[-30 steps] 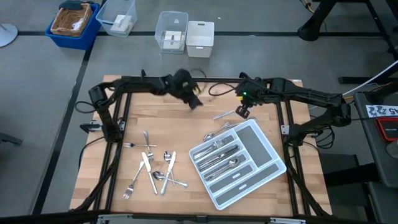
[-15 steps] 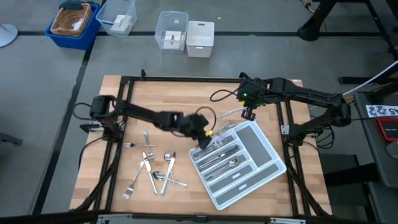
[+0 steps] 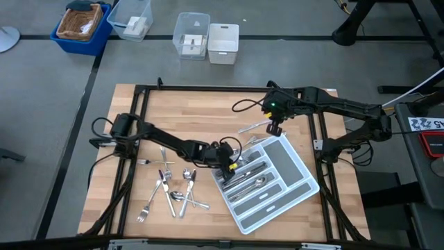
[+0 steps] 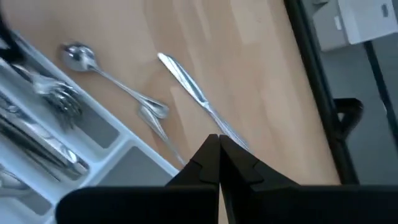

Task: Sort silverware
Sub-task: Put the silver fork into the silverware tray, then put the silver table knife into the silverware tray

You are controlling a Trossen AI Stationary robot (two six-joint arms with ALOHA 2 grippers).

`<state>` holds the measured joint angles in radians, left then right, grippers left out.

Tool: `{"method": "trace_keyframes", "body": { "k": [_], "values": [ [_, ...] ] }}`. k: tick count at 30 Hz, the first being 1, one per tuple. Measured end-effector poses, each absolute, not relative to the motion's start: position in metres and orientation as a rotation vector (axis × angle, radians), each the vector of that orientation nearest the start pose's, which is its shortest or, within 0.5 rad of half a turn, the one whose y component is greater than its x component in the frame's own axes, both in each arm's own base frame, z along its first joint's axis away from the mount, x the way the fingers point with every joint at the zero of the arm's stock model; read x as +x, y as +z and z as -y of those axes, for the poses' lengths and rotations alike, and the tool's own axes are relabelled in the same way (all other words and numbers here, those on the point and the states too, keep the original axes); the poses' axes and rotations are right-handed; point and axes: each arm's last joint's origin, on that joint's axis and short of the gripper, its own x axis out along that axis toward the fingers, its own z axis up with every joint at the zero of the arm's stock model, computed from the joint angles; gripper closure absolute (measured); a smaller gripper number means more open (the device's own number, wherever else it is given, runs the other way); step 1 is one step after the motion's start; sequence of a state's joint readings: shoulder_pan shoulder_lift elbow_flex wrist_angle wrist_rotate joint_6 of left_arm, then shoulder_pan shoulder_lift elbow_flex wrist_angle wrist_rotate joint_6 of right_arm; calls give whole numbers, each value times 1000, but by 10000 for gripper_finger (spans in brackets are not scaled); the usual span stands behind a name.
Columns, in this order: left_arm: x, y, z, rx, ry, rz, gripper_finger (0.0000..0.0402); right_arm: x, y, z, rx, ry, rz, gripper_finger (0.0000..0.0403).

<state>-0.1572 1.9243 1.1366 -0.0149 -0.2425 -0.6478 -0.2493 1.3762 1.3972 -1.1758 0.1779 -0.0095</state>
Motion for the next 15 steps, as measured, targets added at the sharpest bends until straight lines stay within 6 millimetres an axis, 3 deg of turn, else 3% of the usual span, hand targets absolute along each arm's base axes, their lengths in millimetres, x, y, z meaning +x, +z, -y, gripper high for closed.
{"method": "trace_keyframes", "body": {
  "k": [6, 15],
  "values": [
    [391, 141, 54, -458, 337, -744, 378, 243, 339, 66, 60, -339, -1161, 397],
    [392, 141, 56, -476, 335, -741, 313, 243, 339, 66, 127, -384, -1147, 397]
  ]
}}
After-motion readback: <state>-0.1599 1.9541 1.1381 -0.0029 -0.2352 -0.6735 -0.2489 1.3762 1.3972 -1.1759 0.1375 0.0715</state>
